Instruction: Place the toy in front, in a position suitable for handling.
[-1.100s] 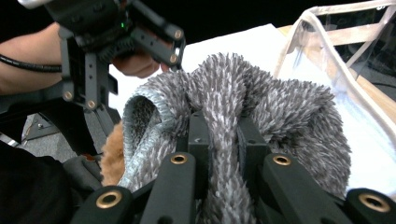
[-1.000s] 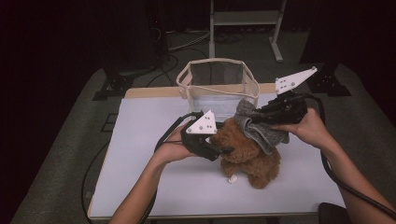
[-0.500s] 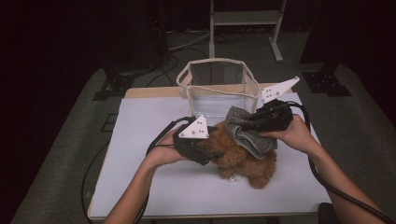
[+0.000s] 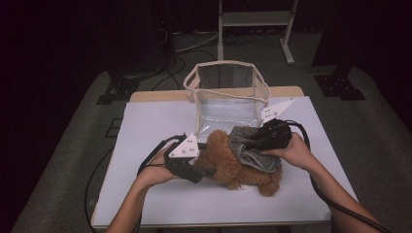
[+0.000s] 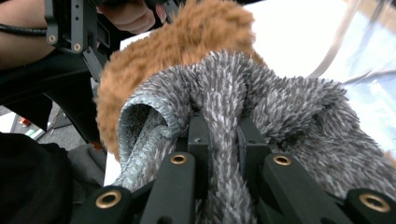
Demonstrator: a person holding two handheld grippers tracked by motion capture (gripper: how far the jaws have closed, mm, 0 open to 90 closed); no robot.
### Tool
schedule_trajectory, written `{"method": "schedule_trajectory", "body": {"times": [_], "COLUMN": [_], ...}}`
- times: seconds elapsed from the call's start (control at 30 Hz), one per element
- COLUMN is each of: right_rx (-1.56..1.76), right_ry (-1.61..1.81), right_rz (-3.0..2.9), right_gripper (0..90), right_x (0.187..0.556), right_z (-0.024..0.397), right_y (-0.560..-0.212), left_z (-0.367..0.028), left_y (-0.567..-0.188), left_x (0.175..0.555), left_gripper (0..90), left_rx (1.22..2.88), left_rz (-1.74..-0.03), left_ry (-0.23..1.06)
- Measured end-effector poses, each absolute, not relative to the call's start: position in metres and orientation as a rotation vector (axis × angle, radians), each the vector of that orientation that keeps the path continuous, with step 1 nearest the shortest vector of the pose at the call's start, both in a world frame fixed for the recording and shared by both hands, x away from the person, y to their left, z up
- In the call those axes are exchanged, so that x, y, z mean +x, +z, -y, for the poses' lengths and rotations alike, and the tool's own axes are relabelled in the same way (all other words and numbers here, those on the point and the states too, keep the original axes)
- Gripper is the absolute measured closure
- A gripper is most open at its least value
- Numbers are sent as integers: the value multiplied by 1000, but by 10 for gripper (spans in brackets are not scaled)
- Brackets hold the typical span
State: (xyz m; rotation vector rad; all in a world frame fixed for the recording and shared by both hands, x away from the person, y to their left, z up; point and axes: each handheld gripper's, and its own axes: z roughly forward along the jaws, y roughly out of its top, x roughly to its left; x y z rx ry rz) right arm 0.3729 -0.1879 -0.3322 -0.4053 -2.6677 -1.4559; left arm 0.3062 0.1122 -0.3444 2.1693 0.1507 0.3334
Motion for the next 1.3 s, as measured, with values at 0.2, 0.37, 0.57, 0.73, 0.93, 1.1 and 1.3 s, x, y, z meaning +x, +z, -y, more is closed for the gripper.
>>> {"method": "schedule_trajectory", "body": {"times": [0.2, 0.37, 0.57, 0.73, 0.93, 1.1, 1.3], "right_rx": [-383, -366, -329, -329, -402, -518, -644], "right_ry": [-1428, -1393, -1328, -1301, -1327, -1415, -1493], "right_rz": [2651, 2663, 2751, 2780, 2773, 2736, 2668], "right_gripper": [788, 788, 787, 784, 781, 779, 778], "right_x": [374, 374, 375, 376, 372, 362, 355], "right_z": [172, 155, 135, 131, 168, 217, 256], "right_y": [-350, -359, -359, -355, -349, -351, -365], "left_z": [-128, -152, -161, -142, -140, -142, -125], "left_y": [-364, -376, -366, -382, -396, -385, -382], "left_x": [299, 290, 286, 297, 306, 306, 310], "left_gripper": [259, 259, 255, 243, 229, 216, 124], "left_rx": [2178, 2168, 2058, 2159, 2189, 2149, 2153], "left_rz": [-198, -258, -246, -204, -232, -220, -178], "left_ry": [319, 328, 366, 366, 372, 366, 400]}}
